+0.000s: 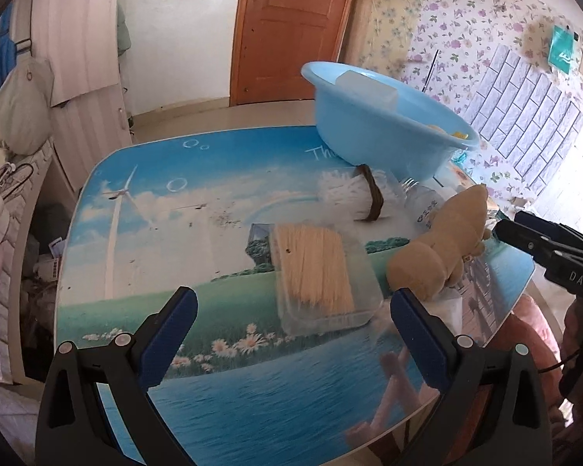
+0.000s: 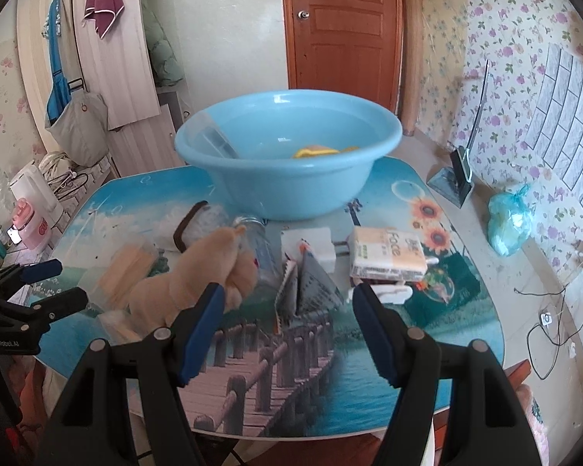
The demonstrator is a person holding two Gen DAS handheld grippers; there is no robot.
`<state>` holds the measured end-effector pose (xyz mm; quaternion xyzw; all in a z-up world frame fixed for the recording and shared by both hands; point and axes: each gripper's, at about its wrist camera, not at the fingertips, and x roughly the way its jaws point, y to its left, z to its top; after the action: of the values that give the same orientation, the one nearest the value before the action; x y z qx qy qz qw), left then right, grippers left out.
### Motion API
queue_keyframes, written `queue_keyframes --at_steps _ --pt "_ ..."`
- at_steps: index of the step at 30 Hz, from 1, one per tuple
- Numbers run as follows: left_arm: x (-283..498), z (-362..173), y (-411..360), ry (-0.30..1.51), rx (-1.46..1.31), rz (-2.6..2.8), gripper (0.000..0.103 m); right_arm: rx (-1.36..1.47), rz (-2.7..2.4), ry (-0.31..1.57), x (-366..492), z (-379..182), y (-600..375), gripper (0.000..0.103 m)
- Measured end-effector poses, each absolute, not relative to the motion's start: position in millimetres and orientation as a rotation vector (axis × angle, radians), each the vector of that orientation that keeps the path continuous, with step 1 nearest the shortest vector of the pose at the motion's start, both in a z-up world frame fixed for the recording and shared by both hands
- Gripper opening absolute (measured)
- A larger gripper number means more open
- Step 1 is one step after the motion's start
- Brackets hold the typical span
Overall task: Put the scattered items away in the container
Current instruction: 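Withdraw both tools from the basin back toward the remaining items, then grasp the toothpick box with the left tool while the right tool grasps the swab bag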
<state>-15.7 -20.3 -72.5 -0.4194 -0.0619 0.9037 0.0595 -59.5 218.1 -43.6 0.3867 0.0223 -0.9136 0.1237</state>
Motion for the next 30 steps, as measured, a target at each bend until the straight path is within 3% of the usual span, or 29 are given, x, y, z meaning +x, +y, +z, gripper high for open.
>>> queue_keyframes --at_steps 12,30 --pt "8 -91 -52 -0.311 -1.294 2.738 0.100 1.138 -2.605 0.025 -48 -52 213 0.068" --pt "7 -94 -49 -0.326 -1.292 2.708 0.100 1.133 -2.331 0.101 -20 -69 160 0.065"
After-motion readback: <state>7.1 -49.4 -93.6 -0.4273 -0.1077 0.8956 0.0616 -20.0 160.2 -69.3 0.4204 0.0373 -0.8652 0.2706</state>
